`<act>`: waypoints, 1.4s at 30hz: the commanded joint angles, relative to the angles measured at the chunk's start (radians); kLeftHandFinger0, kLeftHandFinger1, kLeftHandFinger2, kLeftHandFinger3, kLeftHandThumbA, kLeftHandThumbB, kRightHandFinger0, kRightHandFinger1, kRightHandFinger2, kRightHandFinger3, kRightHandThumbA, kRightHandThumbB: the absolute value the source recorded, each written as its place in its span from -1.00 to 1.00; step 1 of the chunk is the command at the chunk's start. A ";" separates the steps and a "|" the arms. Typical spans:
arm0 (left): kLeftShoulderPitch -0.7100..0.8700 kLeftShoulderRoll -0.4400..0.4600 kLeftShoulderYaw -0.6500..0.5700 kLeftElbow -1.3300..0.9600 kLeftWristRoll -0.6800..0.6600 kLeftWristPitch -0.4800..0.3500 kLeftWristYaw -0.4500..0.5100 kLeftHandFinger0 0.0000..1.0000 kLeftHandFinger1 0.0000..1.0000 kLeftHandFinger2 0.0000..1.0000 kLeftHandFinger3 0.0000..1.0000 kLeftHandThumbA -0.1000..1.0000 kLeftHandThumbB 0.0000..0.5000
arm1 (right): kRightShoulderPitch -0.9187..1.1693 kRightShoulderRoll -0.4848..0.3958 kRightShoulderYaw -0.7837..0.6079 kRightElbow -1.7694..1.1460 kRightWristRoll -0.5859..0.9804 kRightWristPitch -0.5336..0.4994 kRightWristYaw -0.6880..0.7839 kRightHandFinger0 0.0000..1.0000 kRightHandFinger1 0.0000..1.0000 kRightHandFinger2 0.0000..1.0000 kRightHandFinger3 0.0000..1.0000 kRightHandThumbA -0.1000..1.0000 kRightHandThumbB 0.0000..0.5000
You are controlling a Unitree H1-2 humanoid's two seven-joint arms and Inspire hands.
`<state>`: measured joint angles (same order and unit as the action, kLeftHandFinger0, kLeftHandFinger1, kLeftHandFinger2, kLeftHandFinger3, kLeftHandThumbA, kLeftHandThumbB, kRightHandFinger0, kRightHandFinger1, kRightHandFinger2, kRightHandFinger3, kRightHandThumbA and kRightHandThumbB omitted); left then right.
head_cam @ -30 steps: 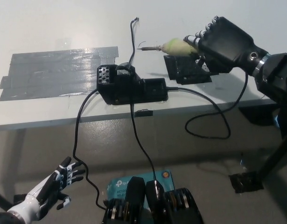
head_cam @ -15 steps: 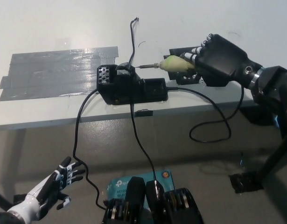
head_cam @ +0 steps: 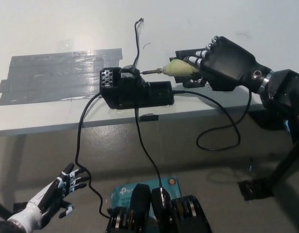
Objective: The robot uses its right hand to grab and lift the soldering gun kept on the middle of the table and puts it in its base
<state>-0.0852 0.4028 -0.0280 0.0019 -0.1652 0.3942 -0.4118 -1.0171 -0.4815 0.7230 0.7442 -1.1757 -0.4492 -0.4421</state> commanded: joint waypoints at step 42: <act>-0.004 0.016 0.007 -0.021 -0.006 -0.008 -0.005 0.77 0.91 0.98 1.00 1.00 0.32 | -0.035 -0.017 -0.164 -0.175 0.032 0.028 0.183 -1.00 -1.00 -0.86 -0.40 -1.00 -0.01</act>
<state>-0.0839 0.4027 -0.0288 0.0029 -0.1664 0.3942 -0.4128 -1.0027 -0.4981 0.5658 0.5449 -1.1597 -0.4001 -0.1994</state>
